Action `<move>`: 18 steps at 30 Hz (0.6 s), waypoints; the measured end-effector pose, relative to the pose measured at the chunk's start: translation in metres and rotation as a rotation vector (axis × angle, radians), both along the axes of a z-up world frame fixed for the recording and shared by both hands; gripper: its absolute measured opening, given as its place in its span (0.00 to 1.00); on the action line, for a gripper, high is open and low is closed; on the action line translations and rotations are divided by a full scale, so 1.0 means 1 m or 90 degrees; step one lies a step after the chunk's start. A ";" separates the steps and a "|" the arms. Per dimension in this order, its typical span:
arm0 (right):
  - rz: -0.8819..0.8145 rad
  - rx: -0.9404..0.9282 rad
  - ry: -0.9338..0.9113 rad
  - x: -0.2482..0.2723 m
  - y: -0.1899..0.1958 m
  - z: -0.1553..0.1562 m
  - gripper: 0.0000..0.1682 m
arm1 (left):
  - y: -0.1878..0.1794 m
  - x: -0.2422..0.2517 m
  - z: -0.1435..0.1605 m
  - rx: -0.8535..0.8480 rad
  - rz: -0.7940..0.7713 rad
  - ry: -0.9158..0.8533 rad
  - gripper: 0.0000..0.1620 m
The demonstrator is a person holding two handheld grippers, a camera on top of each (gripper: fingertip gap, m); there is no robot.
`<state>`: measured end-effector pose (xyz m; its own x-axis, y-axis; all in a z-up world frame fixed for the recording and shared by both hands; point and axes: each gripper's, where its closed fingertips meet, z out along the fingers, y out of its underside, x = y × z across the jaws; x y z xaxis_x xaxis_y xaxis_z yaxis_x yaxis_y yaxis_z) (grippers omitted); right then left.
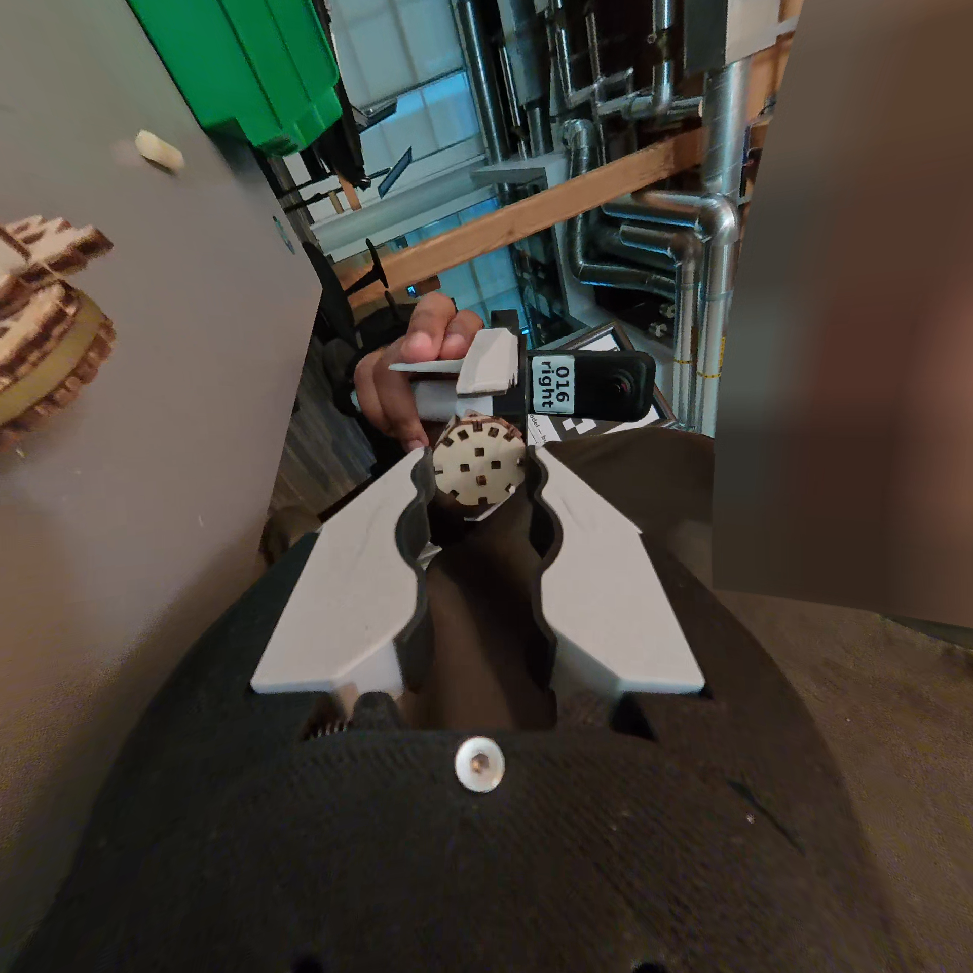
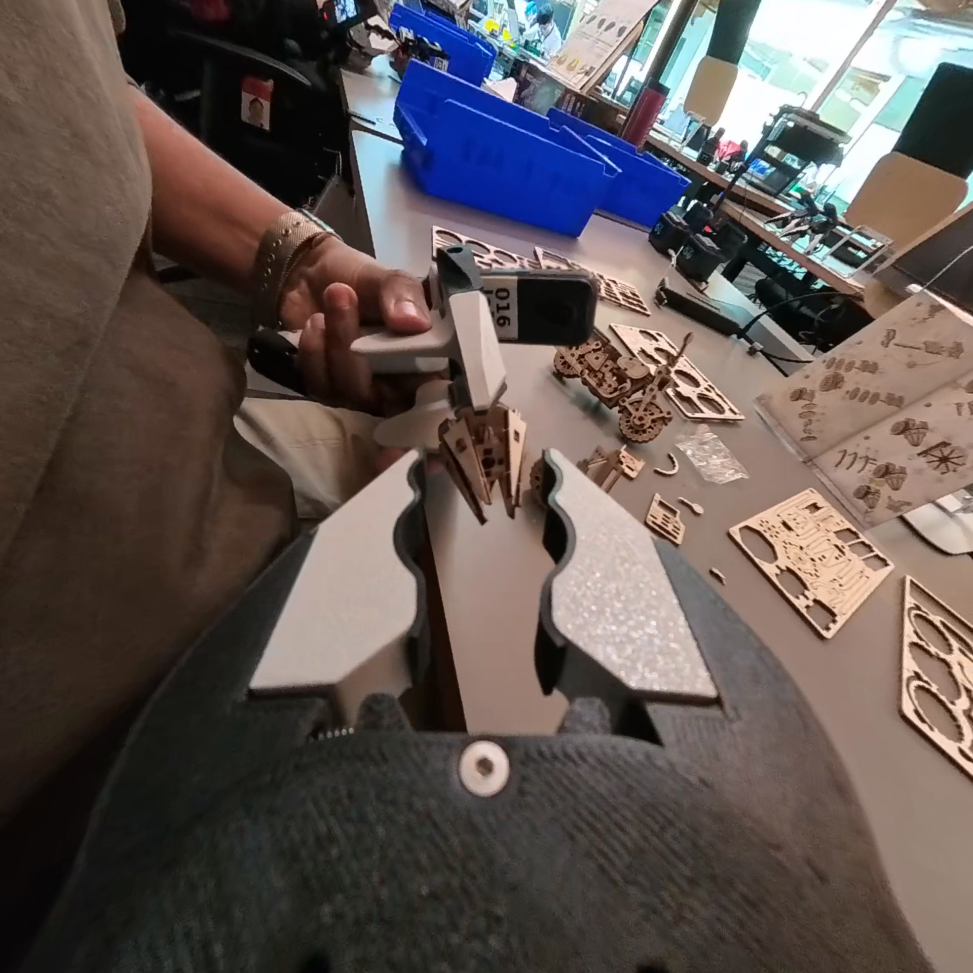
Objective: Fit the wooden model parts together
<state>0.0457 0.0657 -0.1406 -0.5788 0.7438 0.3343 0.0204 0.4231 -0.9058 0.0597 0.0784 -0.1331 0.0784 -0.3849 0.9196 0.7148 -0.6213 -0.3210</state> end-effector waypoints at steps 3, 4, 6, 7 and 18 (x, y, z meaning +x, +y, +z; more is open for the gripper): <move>-0.006 0.013 0.003 -0.001 0.000 -0.002 0.23 | -0.001 0.003 0.001 0.003 -0.007 -0.011 0.19; -0.011 0.018 0.012 -0.001 0.001 0.000 0.23 | -0.001 0.004 0.003 0.005 -0.008 -0.016 0.19; -0.018 0.024 0.038 -0.001 0.002 0.007 0.24 | 0.000 0.002 0.006 0.011 -0.003 -0.036 0.20; -0.019 0.025 0.048 0.000 0.002 0.009 0.24 | 0.000 0.001 0.007 0.011 -0.002 -0.051 0.19; -0.015 -0.116 0.022 0.002 0.011 0.025 0.27 | 0.002 -0.018 0.019 0.098 0.114 0.076 0.19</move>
